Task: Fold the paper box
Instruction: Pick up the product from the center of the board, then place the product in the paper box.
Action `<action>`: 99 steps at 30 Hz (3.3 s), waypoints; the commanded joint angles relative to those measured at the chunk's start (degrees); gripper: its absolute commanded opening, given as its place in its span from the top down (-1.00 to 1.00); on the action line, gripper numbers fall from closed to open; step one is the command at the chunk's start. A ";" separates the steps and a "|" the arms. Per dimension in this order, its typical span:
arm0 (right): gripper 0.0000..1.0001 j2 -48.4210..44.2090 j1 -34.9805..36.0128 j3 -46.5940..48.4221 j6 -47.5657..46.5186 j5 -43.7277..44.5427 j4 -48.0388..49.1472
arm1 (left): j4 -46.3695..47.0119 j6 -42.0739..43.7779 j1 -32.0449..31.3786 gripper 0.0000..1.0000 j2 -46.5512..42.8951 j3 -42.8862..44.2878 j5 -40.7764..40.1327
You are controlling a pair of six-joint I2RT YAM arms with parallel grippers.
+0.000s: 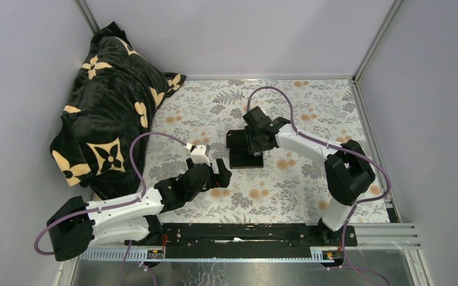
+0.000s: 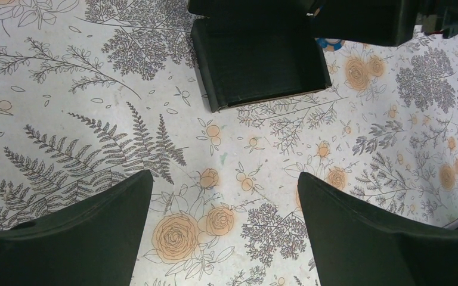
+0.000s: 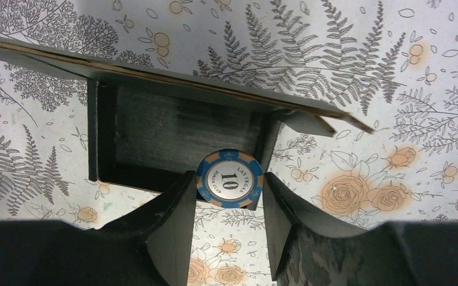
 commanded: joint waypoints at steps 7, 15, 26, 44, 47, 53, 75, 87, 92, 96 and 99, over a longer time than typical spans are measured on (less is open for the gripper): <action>0.24 3.98 4.02 5.64 1.81 3.04 -1.36 | 2.54 -0.48 0.74 -0.97 -2.47 -1.72 -2.05; -0.11 5.77 5.03 6.46 2.08 3.81 0.22 | 2.34 -0.68 0.90 -0.97 -3.07 -2.27 -2.14; -0.25 3.64 5.13 6.74 0.87 3.32 0.69 | 0.78 -0.81 1.03 -0.97 -3.40 -1.79 -2.55; -0.53 -19.21 5.14 -0.29 0.11 -1.58 -3.40 | -10.22 -0.94 2.78 -0.97 -12.88 -0.42 4.99; -0.65 -22.87 5.19 -1.70 0.04 -5.12 -3.18 | -12.31 -0.67 2.78 -0.97 -15.37 -0.18 6.73; -0.71 -25.03 5.13 -2.03 -2.41 -7.76 -4.89 | -18.63 2.51 2.78 -0.97 -17.33 5.46 7.98; -0.65 -28.99 -3.96 -10.17 -10.66 -9.70 3.16 | -16.87 11.81 9.44 -0.97 -8.32 14.89 6.78; -0.23 -15.34 -10.46 -6.40 -20.22 -13.14 7.22 | -5.34 21.13 16.85 -0.48 7.28 20.69 12.95; -0.12 -14.48 -10.62 -6.58 -23.18 -12.43 9.08 | -2.30 25.53 18.01 -0.29 10.64 22.30 13.07; -0.10 -14.02 -11.25 -6.57 -24.35 -12.86 10.02 | -1.12 27.80 19.51 -0.10 13.35 22.91 14.02; -0.10 -13.71 -11.99 -6.70 -24.76 -14.48 11.77 | 2.16 29.55 20.51 0.00 14.42 22.04 15.36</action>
